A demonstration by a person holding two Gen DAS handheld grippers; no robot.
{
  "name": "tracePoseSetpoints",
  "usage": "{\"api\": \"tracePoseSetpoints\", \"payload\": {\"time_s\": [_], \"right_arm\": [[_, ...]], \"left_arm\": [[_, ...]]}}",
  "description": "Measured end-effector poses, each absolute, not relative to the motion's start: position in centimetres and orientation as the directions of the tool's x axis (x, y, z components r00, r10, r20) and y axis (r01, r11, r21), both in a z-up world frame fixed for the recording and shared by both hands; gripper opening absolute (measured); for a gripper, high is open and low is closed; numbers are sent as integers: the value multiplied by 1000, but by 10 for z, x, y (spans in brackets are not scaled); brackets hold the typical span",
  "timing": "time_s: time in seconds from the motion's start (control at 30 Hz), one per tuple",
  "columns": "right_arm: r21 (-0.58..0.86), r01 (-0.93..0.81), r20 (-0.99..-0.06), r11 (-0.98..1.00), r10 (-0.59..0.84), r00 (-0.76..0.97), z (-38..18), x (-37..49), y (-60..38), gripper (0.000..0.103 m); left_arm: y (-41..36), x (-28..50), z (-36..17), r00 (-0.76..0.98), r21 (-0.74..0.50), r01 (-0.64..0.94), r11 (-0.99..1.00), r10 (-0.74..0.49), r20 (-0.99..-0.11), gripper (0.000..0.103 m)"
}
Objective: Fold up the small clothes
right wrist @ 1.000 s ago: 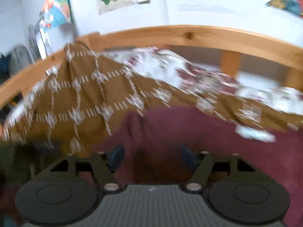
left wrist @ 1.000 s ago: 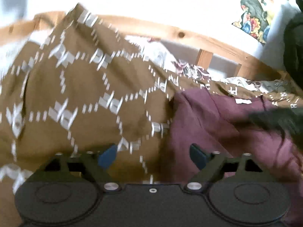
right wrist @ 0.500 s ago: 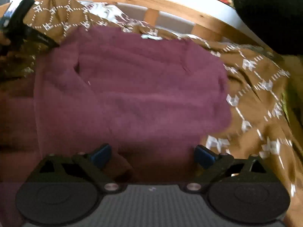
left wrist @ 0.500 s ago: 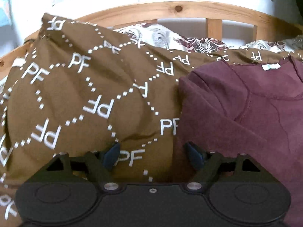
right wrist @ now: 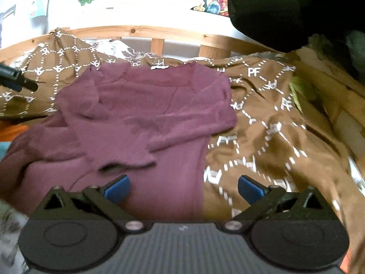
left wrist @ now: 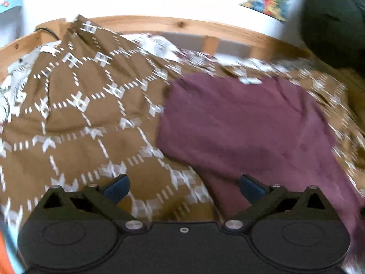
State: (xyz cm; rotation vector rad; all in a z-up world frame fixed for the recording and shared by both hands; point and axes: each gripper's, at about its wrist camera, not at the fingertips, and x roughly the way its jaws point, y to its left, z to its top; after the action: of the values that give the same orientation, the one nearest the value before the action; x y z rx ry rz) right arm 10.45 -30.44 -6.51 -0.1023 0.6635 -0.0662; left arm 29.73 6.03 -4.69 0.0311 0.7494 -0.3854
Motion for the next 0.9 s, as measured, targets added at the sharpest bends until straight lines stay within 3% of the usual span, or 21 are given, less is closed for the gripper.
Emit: {"api": "tracePoseSetpoints", "payload": {"time_s": [0.27,0.4,0.5,0.57,0.63,0.67,0.9], "right_arm": [[-191,5,-636,982,-127,761,-46,44,-285,103],[-141,15,-661,990,-106,743,-44,33,-287,102],[-25,40,-682,999,-46,730,-48,35,-299,92],[45,77,-691,996,-25,722,-56,42,-308,87],[97,110,-711,989,-9,703,-65,49,-314,69],[114,121,-715,986,-3,699,-69,52,-320,65],[174,159,-762,972,31,647,-89,57,-328,65]], "left_arm": [[49,225,-74,515,-95,509,856,-391,-763,101],[57,219,-87,439,-189,498,846,-435,-786,98],[56,223,-91,418,-222,492,842,-452,-788,97],[55,223,-90,393,-243,510,825,-475,-788,90],[53,220,-86,363,-273,539,797,-512,-779,85],[52,218,-86,345,-287,556,780,-530,-775,83],[45,222,-117,253,-319,478,818,-476,-842,73]]}}
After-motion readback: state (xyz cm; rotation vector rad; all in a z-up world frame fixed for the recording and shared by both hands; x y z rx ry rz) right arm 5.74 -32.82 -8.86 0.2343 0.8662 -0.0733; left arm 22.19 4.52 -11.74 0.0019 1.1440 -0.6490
